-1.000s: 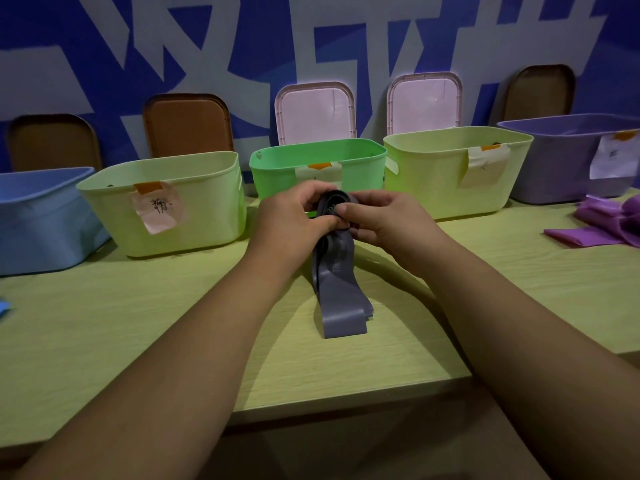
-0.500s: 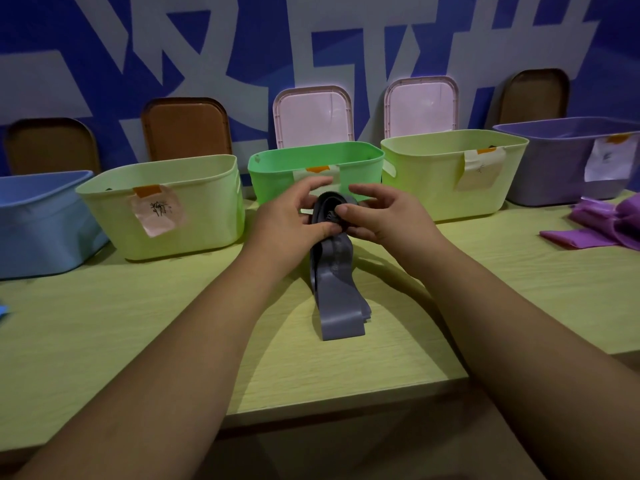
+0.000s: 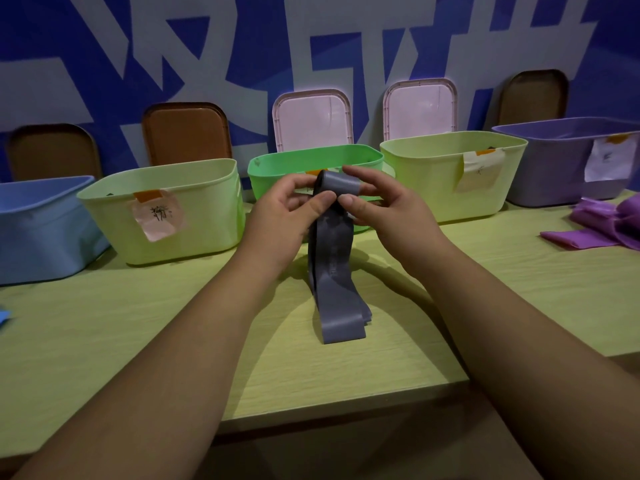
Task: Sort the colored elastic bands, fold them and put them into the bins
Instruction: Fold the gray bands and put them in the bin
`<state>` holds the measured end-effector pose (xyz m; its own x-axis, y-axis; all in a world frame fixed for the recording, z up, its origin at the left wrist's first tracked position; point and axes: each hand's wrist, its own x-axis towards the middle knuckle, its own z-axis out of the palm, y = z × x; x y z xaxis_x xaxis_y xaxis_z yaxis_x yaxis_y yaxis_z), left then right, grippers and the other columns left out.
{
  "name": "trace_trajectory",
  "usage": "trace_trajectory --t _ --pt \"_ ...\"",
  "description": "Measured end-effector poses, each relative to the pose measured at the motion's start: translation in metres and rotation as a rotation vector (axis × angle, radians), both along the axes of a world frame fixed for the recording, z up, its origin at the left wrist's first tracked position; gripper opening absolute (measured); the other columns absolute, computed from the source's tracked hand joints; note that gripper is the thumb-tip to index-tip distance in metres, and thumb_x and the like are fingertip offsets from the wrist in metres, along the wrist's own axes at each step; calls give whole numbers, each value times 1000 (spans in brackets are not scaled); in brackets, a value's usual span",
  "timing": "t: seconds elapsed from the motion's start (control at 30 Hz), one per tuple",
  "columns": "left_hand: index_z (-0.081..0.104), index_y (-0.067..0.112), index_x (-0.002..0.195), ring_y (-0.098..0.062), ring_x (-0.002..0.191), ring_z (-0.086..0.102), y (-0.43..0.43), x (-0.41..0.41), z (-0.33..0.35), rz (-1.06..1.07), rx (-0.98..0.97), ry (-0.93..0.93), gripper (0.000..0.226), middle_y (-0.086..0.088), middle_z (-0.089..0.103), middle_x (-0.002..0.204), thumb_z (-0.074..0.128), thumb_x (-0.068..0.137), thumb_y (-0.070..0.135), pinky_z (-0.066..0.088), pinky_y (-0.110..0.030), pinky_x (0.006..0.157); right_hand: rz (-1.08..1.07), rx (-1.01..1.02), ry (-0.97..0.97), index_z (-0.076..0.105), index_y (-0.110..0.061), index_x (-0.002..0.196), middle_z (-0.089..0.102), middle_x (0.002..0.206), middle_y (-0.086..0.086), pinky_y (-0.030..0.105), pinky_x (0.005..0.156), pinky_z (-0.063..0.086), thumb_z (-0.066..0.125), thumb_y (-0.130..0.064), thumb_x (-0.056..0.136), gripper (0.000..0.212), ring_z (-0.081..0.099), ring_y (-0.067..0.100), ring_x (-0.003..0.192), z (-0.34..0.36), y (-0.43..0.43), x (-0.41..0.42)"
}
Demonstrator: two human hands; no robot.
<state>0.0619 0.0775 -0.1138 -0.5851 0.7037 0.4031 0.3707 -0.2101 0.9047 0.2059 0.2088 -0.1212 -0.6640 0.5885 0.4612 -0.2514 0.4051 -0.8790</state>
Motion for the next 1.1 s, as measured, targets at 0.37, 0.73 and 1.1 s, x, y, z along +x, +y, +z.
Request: trace_trajectory --t 0.37,0.73,1.1 --pt "71 25 127 -15 108 77 5 7 -2 -39 -46 8 22 1 81 112 65 107 33 63 -35 91 -71 -26 97 76 -15 124 82 105 -8 22 89 59 77 -9 97 28 76 4 102 0 5 -5" --pt "65 31 140 -4 112 64 12 13 -5 204 -132 497 58 13 67 127 87 86 38 56 -21 92 -81 -150 45 82 -18 111 82 97 5 40 82 63 78 -23 99 14 74 19 87 -4 8 -6" --pt "63 27 129 -11 106 61 24 21 -7 302 -227 536 48 9 63 119 84 85 28 43 -15 74 -65 -185 45 79 -9 107 80 101 13 44 88 64 83 -25 94 21 77 24 92 -5 9 -11"
